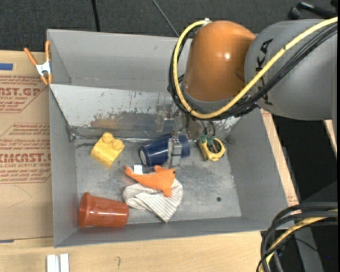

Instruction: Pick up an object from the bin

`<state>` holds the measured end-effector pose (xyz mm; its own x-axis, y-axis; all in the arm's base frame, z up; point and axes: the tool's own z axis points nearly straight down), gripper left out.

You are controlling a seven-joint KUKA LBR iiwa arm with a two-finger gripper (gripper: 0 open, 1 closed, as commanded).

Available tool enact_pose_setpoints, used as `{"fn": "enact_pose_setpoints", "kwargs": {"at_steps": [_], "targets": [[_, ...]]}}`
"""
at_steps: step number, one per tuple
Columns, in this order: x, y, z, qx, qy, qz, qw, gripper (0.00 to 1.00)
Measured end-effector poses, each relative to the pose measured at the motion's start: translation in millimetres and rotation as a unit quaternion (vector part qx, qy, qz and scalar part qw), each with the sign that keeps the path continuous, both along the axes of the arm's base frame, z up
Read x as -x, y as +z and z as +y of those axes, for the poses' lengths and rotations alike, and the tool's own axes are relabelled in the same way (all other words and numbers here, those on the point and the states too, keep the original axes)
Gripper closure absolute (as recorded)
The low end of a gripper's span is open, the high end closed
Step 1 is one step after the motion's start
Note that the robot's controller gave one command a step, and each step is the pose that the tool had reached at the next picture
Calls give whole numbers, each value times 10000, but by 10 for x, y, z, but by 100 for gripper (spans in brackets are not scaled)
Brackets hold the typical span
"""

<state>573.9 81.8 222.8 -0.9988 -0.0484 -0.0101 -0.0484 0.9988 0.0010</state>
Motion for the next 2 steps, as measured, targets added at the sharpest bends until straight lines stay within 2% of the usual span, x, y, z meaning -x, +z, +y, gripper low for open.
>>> {"fn": "enact_pose_setpoints", "kwargs": {"at_steps": [1, 2], "targets": [[189, -424, -44, 7, 359, 38, 9993, 0], [253, -704, -132, 3, 34, 45, 10000, 0]]}}
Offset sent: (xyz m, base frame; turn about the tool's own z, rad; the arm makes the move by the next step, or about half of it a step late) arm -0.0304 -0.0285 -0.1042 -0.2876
